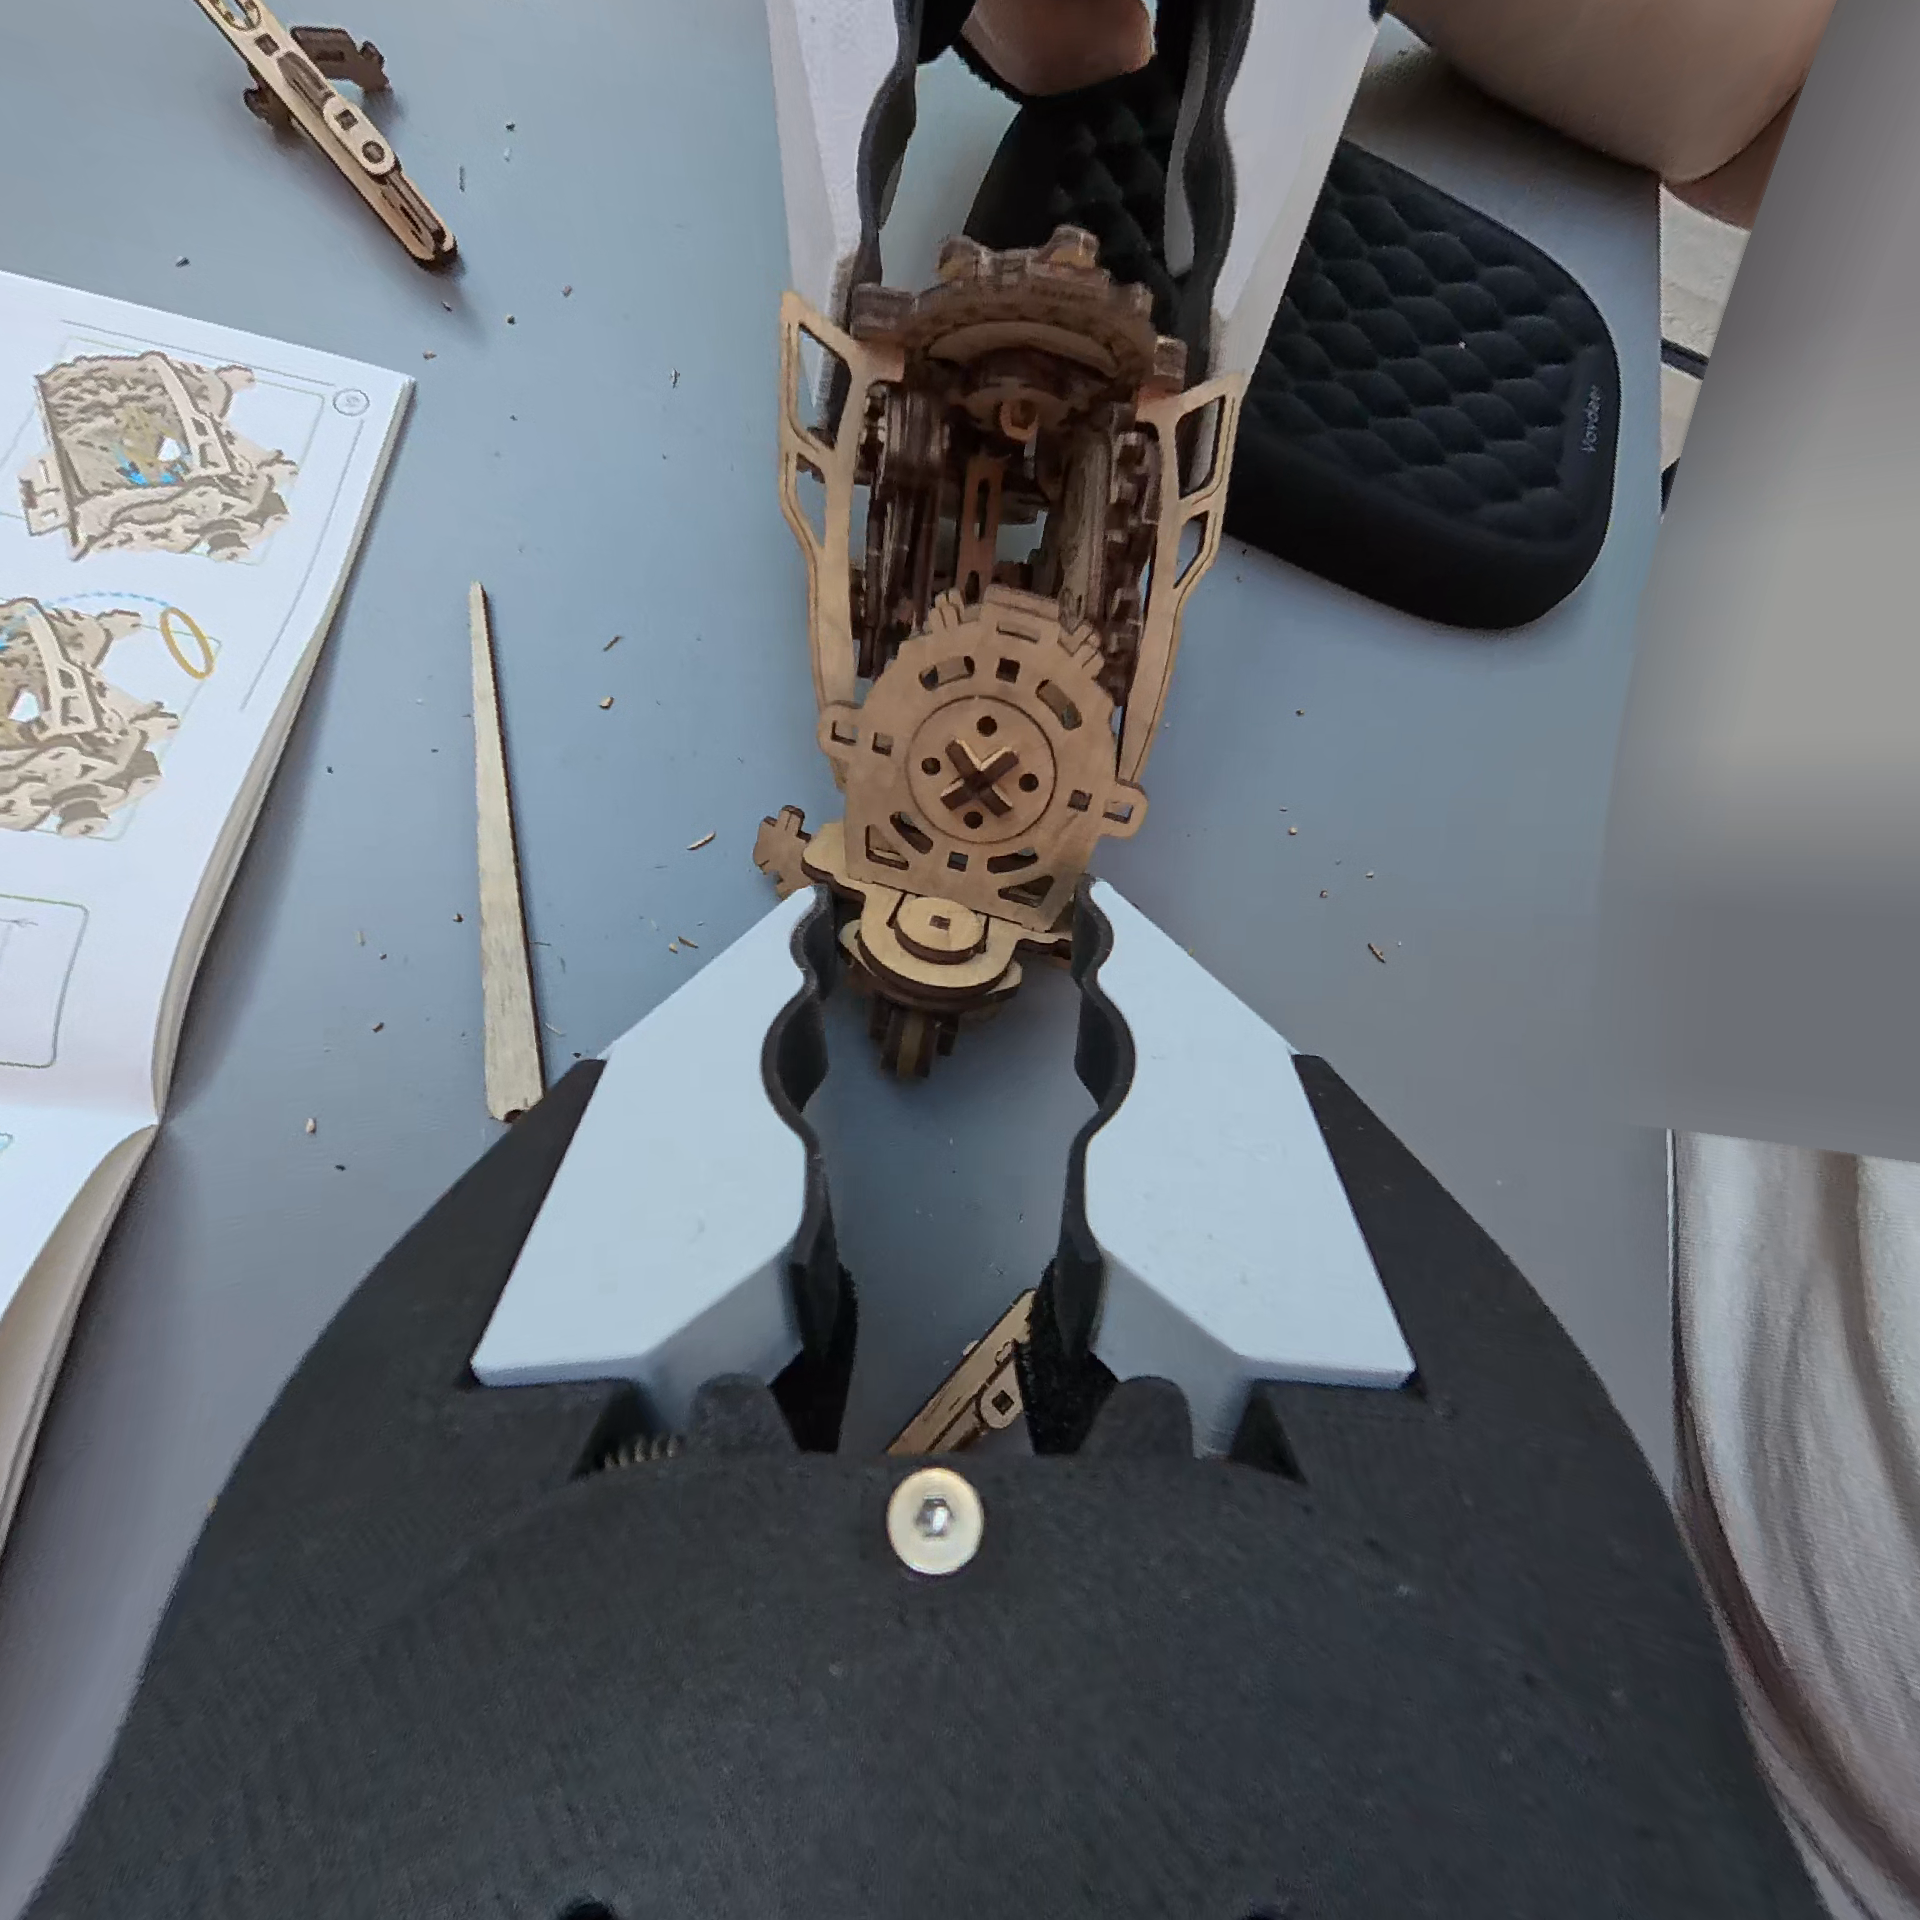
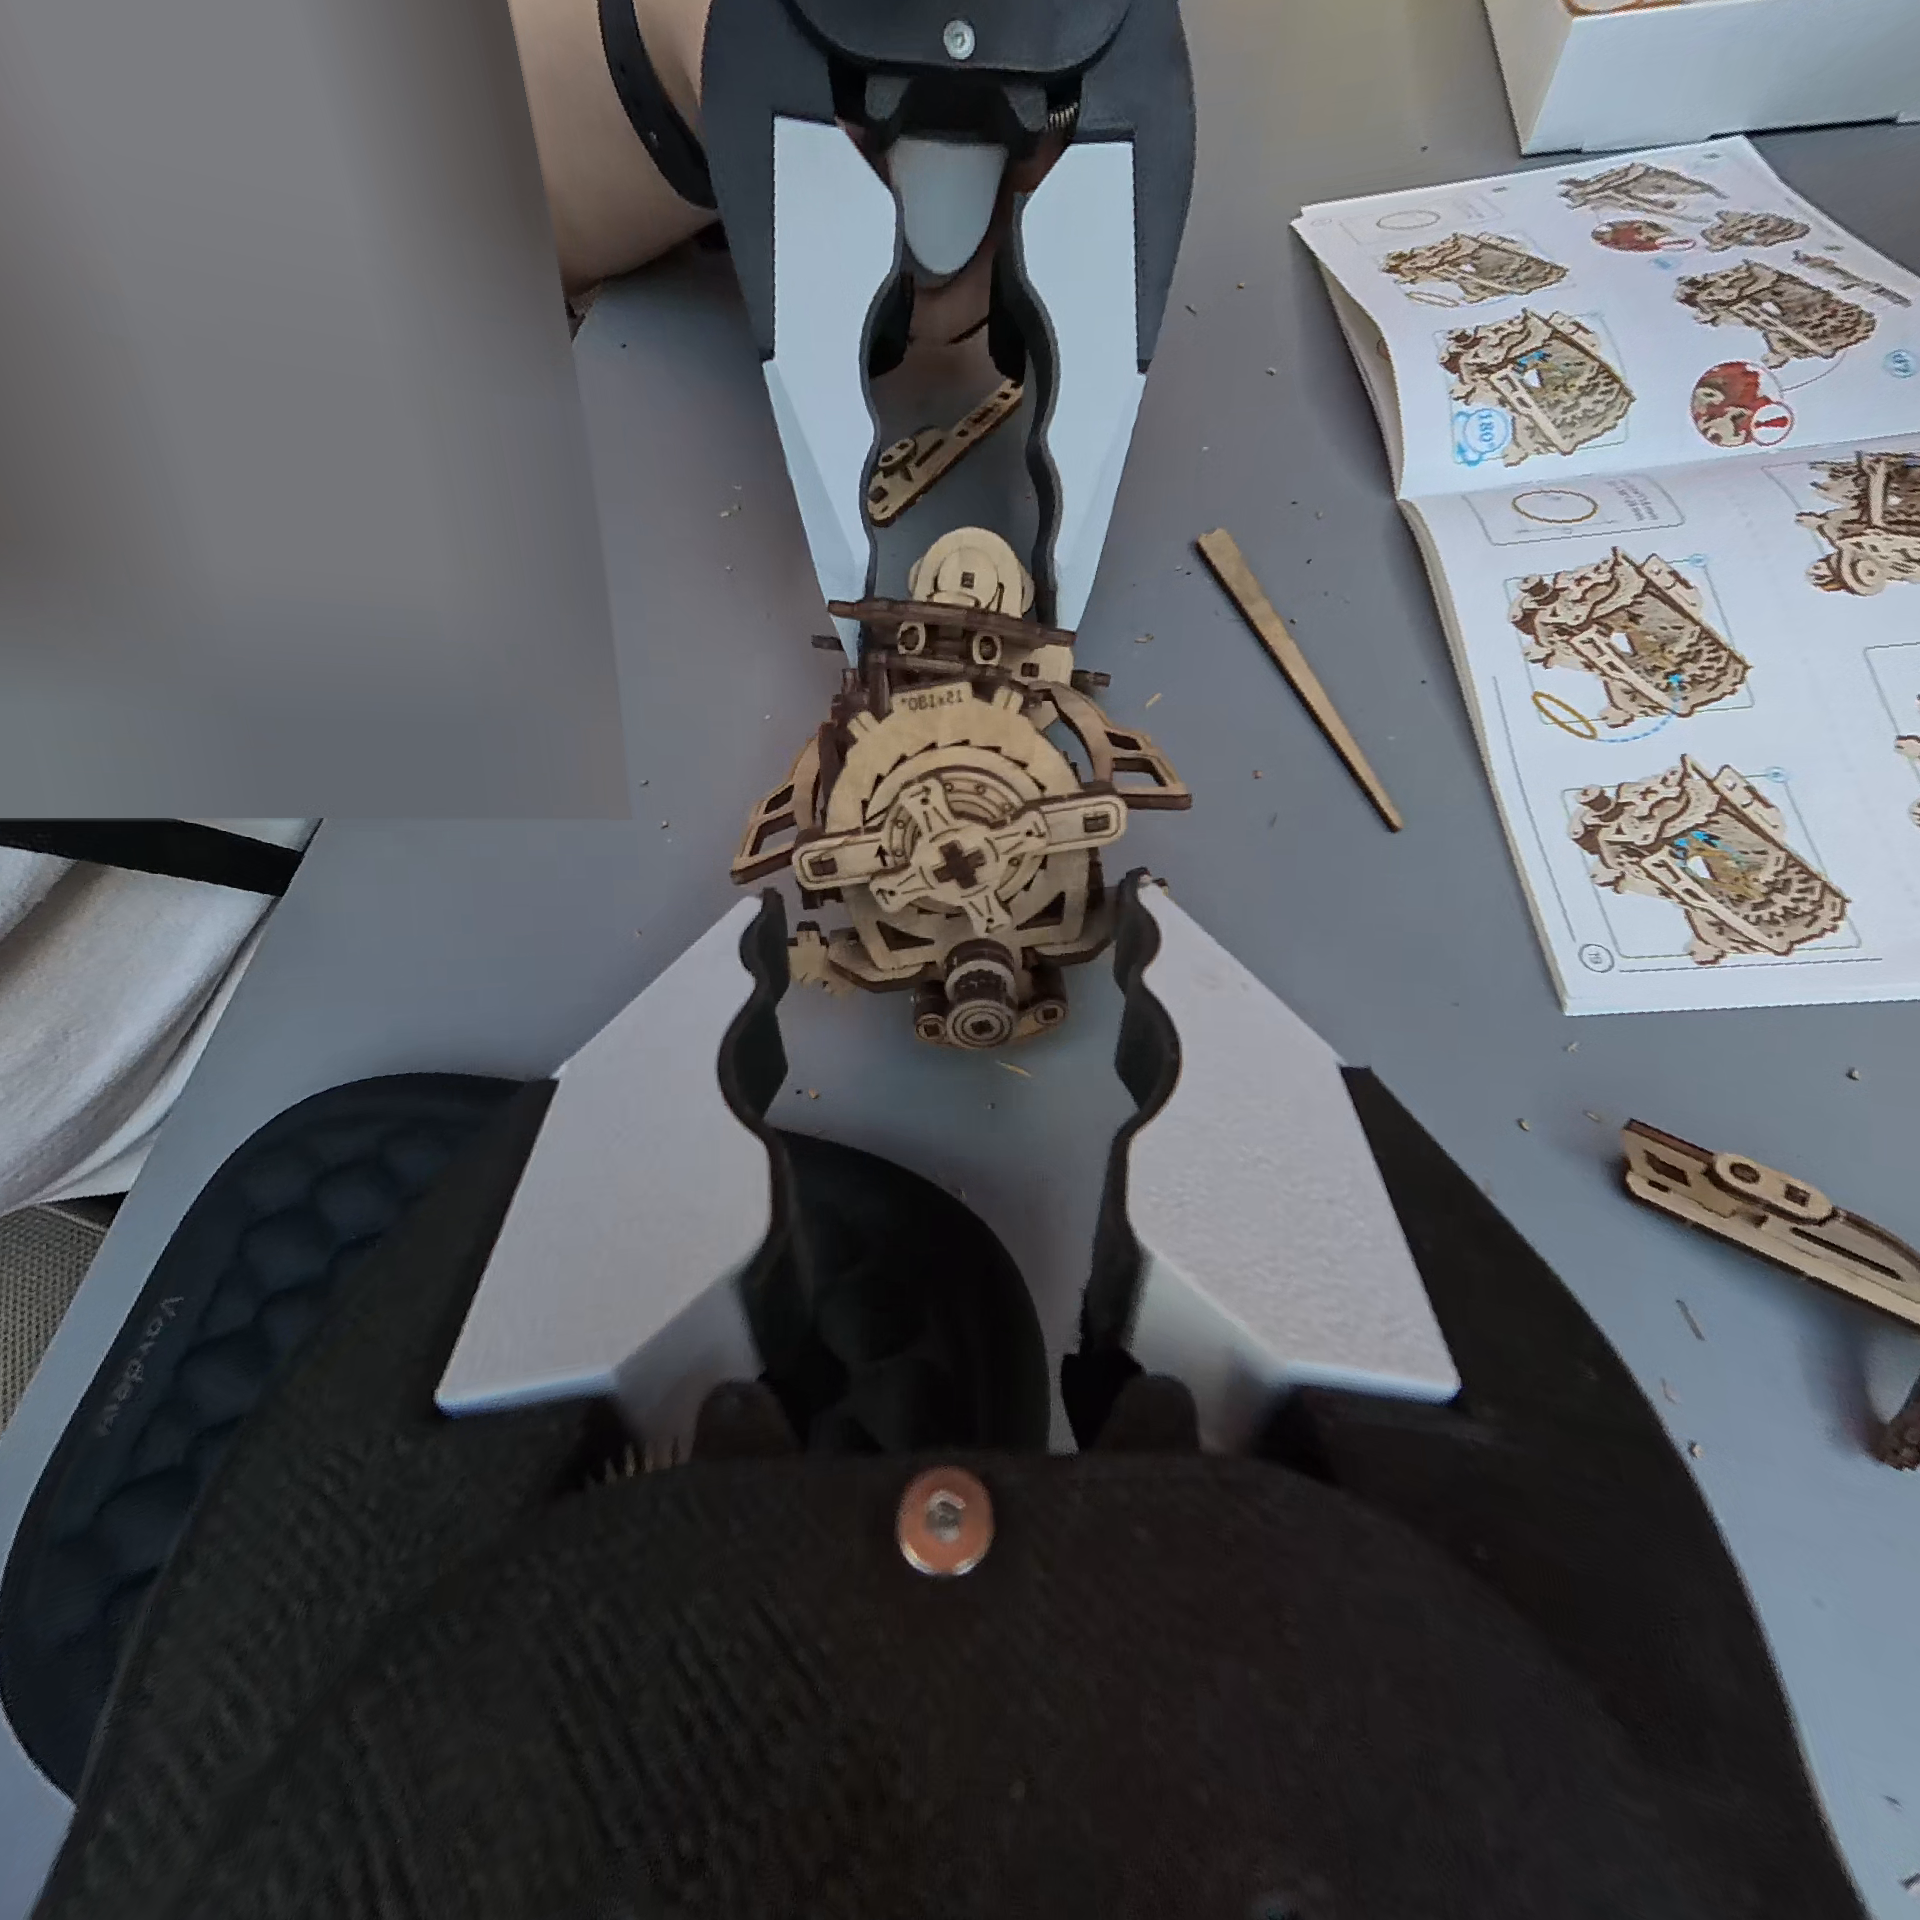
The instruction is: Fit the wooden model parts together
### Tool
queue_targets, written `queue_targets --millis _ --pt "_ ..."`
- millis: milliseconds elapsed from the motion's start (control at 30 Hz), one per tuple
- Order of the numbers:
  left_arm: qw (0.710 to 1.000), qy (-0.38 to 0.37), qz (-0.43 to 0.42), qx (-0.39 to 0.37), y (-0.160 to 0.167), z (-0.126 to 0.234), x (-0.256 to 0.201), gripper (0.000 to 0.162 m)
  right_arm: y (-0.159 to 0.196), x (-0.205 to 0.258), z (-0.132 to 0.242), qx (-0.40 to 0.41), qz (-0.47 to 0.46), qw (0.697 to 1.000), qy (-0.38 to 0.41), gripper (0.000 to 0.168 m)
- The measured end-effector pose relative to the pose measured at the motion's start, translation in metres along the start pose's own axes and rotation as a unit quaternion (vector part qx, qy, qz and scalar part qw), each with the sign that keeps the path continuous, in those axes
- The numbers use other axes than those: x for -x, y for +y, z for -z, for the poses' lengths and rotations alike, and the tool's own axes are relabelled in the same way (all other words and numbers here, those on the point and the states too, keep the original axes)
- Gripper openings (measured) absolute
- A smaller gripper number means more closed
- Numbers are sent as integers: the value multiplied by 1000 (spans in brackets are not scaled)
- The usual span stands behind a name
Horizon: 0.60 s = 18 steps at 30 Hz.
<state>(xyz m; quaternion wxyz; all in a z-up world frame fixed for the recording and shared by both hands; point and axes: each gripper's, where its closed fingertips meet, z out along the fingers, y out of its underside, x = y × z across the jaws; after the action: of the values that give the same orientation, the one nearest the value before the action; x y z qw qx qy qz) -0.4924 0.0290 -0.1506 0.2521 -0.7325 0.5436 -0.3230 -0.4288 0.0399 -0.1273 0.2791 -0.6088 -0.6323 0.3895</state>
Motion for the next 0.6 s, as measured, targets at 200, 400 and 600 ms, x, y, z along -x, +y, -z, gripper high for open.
queue_targets --millis 200,400,600 --pt "1000 0 -2 -7 0 0 0 43 -1 -1 -1 0 16 1000 15 55" --pt "999 17 27 -30 1 5 -1 43 -5 -6 6 -24 -9 1000 13 54" --pt "997 16 42 -56 -4 13 4 43 -3 -12 20 -40 -28 999 18 54"
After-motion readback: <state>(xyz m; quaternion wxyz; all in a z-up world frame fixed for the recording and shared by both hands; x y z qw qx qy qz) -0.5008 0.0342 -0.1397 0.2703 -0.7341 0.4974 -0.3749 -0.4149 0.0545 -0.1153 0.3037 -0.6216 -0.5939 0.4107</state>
